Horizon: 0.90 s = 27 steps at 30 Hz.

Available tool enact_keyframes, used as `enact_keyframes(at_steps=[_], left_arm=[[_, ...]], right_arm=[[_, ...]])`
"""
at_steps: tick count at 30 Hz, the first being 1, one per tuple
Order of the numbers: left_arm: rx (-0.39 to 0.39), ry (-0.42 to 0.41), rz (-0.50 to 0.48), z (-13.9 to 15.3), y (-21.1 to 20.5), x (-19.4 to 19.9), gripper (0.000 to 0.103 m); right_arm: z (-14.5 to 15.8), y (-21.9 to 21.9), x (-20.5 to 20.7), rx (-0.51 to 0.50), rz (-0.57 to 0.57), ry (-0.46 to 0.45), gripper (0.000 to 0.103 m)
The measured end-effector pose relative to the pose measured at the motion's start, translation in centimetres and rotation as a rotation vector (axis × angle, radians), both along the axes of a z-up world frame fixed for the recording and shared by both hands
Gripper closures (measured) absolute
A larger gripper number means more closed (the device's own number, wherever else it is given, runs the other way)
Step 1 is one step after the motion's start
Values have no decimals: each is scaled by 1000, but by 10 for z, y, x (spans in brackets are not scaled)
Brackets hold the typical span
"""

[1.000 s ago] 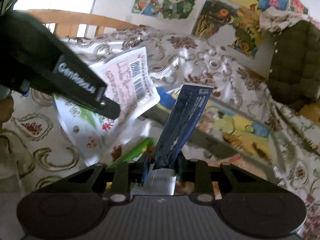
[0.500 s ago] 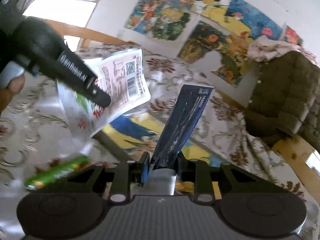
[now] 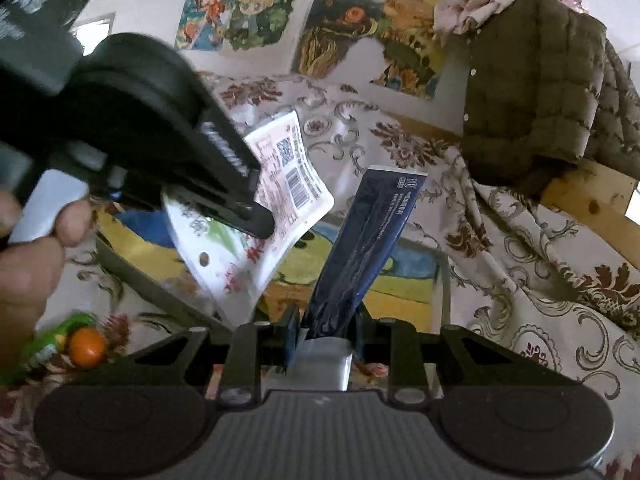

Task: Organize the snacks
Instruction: 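Lower the white packet into the tray with the left gripper while the right drops the blue packet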

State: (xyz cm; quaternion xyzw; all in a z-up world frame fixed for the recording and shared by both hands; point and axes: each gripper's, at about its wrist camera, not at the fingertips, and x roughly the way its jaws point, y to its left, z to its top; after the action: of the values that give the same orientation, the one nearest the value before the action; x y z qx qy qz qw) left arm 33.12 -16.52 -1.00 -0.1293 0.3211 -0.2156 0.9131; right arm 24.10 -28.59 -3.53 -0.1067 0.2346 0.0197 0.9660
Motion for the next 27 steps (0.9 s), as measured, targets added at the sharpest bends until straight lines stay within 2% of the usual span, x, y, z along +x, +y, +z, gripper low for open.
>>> enact_keyframes(at_steps=[9, 23, 27], left_arm=[[69, 21, 4, -11, -18, 19, 94], [164, 51, 8, -13, -26, 21, 91], [211, 40, 9, -13, -28, 19, 82]], right_arm=[[2, -21, 15, 76, -38, 14, 73], [-7, -19, 26, 70, -34, 50, 72], [-7, -19, 26, 67, -35, 52, 71]])
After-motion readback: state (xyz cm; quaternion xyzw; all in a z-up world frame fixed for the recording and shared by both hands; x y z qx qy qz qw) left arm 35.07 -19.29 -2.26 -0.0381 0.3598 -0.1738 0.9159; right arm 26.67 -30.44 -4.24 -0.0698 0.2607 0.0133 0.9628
